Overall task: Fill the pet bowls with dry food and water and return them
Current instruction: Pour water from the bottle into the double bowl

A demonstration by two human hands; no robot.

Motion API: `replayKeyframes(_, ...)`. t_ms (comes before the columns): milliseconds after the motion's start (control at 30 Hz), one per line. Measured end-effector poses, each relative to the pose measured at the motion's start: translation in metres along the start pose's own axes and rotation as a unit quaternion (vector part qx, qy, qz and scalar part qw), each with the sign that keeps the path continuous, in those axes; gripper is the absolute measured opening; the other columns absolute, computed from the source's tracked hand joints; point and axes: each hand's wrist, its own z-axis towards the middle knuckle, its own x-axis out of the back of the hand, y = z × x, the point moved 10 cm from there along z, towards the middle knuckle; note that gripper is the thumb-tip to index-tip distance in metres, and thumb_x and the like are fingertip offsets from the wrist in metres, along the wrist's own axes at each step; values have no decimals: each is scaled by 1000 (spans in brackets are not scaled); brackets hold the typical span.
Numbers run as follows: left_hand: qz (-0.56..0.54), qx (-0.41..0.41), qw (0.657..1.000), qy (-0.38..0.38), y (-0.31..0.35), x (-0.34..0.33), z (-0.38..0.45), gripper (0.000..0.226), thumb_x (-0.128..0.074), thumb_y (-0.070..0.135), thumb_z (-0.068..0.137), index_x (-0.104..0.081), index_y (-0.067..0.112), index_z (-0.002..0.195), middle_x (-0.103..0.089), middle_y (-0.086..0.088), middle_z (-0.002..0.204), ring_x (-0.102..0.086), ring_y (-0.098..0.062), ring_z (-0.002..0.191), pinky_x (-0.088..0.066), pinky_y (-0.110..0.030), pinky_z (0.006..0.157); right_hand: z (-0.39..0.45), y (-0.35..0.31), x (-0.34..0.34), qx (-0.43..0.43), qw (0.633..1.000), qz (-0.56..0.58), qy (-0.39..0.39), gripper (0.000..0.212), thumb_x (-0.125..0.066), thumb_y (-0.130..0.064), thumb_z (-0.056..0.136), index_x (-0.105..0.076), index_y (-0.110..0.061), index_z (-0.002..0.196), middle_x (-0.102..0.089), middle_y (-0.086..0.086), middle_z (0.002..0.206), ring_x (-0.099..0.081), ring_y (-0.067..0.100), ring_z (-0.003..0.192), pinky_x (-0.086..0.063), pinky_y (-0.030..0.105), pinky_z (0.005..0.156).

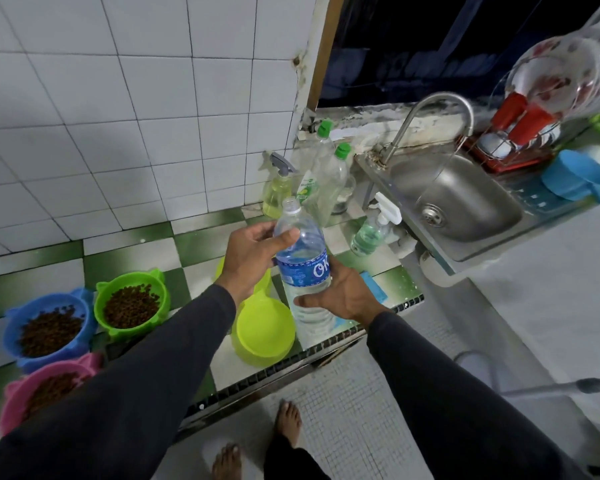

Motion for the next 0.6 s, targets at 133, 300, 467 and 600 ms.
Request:
replayKeyframes(133,43,-38,998,-2,17,-13,15,36,-95,47,62,-82,35,93,-81,2,103,-78,-18,94,-61,-31,70,19,0,11,6,999,35,11,87,-96,-50,46,-55,-37,122,-70,-21,111,-66,-5,99,-52,18,87)
replayKeyframes(300,104,-67,992,3,23,-22,35,54,-95,48,58,-79,29,106,-80,3,107,-76,-20,102,-62,-43,88,40,-3,16,49,995,89,-1,85,-101,-21,55,-51,-31,124,-64,-27,108,-59,-24,90,-42,-1,74)
replayKeyframes(467,156,-83,984,7,21,-29,45,61,-97,44,59,-76,26,113,-79,10,110,-75,-9,103,-60,-36,96,57,8,12,71,987,139,-24,83,-92,3,63,-50,-12,133,-68,-14,108,-63,-19,92,-47,4,78)
replayKeyframes(600,178,-92,980,17,20,-31,50,82,-97,53,54,-73,16,123,-77,7,118,-73,-8,108,-58,-33,99,67,10,10,69,990,117,-36,75,-93,-15,68,-56,-22,132,-71,-12,114,-68,6,105,-56,26,87)
